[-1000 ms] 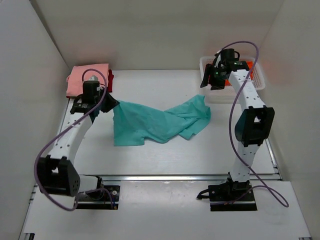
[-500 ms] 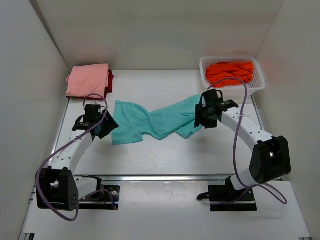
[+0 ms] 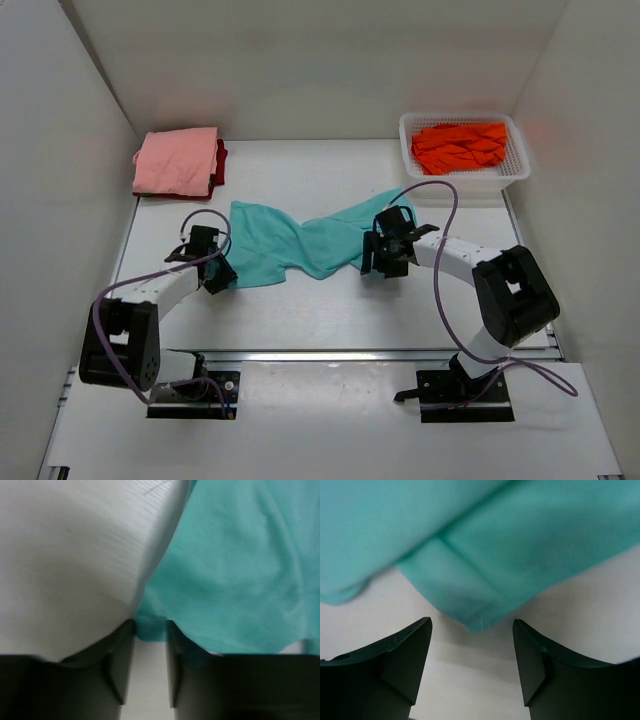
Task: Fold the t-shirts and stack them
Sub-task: Flatten out the tshirt
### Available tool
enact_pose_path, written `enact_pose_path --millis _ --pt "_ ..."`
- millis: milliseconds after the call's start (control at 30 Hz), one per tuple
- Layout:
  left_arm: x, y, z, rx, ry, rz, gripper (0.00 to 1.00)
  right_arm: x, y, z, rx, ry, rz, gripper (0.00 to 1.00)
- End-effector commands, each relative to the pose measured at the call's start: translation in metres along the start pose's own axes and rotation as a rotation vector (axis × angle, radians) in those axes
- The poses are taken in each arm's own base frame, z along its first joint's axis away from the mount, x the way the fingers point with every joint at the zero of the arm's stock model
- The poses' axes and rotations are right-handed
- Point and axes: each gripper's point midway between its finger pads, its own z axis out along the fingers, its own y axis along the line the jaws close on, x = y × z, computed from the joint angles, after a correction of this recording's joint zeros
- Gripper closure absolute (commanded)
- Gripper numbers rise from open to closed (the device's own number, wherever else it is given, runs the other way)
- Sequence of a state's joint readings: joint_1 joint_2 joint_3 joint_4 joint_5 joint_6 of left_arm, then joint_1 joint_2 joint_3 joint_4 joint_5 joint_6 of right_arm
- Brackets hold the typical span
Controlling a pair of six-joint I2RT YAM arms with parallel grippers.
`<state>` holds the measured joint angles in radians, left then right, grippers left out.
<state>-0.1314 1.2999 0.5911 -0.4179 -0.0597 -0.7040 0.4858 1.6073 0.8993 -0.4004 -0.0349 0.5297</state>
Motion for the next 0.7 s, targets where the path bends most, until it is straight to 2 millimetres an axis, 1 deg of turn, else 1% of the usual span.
enact_pose_path --millis 0,33,67,100,133,167,200,233,267,333,367,400,433,467,500,533,567,600,633,667 --pt "0.002 -0.001 0.017 -0.039 0.02 0.018 0.65 -0.028 0.006 0.017 -0.014 -0.064 0.048 0.36" --pt "0.0 -0.003 0.021 -0.043 0.027 0.029 0.77 -0.027 0.007 0.022 -0.012 -0.053 0.041 0.37" --pt "0.0 -0.006 0.02 -0.031 0.036 0.034 0.83 -0.031 0.013 0.026 -0.018 -0.062 0.035 0.4" --pt "-0.001 -0.009 0.023 -0.019 0.042 0.032 0.93 -0.033 0.014 0.029 -0.011 -0.064 0.03 0.64" --pt "-0.002 -0.009 0.023 -0.015 0.044 0.023 1.0 -0.032 0.013 0.03 -0.007 -0.044 0.025 0.78" --pt "-0.016 -0.019 0.013 0.015 0.016 0.01 1.0 -0.047 0.022 0.021 -0.003 -0.028 0.008 1.0" --pt "-0.023 -0.024 0.007 0.032 0.0 0.009 1.0 -0.046 0.026 0.011 -0.008 0.0 0.001 1.0" --pt "-0.032 -0.029 0.0 0.046 -0.011 -0.008 1.0 -0.039 0.019 0.001 0.007 0.046 -0.001 1.0" --pt "-0.042 -0.034 -0.011 0.069 -0.024 -0.024 1.0 -0.048 0.027 -0.012 -0.018 0.023 -0.017 1.0" --pt "-0.083 -0.06 -0.043 0.139 -0.12 -0.07 1.0 -0.052 0.021 -0.045 -0.051 0.076 0.025 1.0" --pt "-0.111 -0.076 -0.066 0.172 -0.179 -0.086 1.0 -0.07 0.023 -0.062 -0.088 0.042 0.04 1.0" --pt "-0.12 -0.085 -0.076 0.191 -0.184 -0.095 1.0 -0.077 0.029 -0.081 -0.141 0.059 0.054 1.0" --pt "-0.151 -0.105 -0.099 0.24 -0.248 -0.1 1.0 -0.097 0.032 -0.106 -0.202 0.029 0.082 1.0" --pt "-0.177 -0.123 -0.121 0.273 -0.287 -0.097 1.0 -0.107 0.029 -0.123 -0.251 0.033 0.133 1.0" --pt "-0.182 -0.131 -0.134 0.3 -0.273 -0.09 1.0 -0.13 0.035 -0.146 -0.296 -0.031 0.117 1.0" --pt "-0.211 -0.152 -0.163 0.356 -0.334 -0.076 1.0 -0.139 0.03 -0.159 -0.326 -0.034 0.142 1.0" --pt "-0.231 -0.165 -0.195 0.403 -0.377 -0.082 1.0 -0.157 0.032 -0.183 -0.346 -0.085 0.121 1.0" --pt "-0.249 -0.175 -0.223 0.431 -0.42 -0.078 1.0 -0.175 0.036 -0.206 -0.374 -0.134 0.093 1.0" --pt "-0.261 -0.183 -0.245 0.458 -0.446 -0.072 1.0 -0.196 0.041 -0.231 -0.392 -0.208 0.064 1.0" --pt "-0.267 -0.185 -0.248 0.462 -0.444 -0.069 1.0 -0.196 0.046 -0.243 -0.404 -0.211 0.051 1.0"
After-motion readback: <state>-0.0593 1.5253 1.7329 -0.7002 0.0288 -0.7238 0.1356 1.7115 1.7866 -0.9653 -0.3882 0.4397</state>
